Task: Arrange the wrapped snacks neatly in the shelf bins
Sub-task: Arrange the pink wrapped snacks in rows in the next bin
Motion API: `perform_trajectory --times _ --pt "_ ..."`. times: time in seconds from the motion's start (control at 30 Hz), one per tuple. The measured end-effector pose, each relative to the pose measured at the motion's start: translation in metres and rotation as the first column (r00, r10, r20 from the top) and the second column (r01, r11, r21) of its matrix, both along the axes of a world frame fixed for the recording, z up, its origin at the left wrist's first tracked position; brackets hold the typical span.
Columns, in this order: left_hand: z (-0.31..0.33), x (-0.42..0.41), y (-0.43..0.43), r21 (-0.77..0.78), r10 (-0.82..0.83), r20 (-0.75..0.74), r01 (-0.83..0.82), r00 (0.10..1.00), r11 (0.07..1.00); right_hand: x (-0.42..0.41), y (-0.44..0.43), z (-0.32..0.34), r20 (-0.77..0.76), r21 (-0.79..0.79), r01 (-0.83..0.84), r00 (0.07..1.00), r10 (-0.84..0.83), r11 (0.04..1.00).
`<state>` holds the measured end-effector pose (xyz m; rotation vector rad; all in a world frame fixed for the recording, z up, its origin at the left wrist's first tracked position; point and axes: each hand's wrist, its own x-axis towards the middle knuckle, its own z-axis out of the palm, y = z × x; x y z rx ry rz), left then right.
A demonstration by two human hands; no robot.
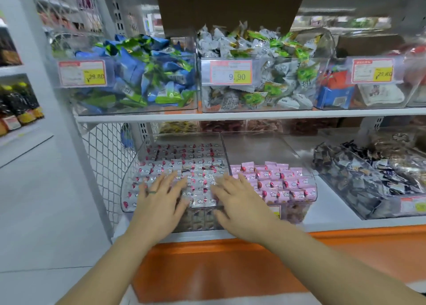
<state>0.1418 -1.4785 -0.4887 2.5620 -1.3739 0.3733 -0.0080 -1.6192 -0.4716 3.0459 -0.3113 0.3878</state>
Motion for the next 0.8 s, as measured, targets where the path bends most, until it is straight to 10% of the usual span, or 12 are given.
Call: perform_trajectory --times 0.3,0.8 --pt "-0.019 0.019 0.016 0.138 -0.022 -0.013 0.024 1.000 0.990 0.042 0.022 -0.022 -0.295 -0.041 0.106 0.949 -0.113 0.994" --pt "-0.019 0.033 0.005 0.104 0.004 -0.146 0.012 0.989 0.994 0.103 -0.024 0.022 -0.319 0.073 0.178 0.937 -0.146 0.981"
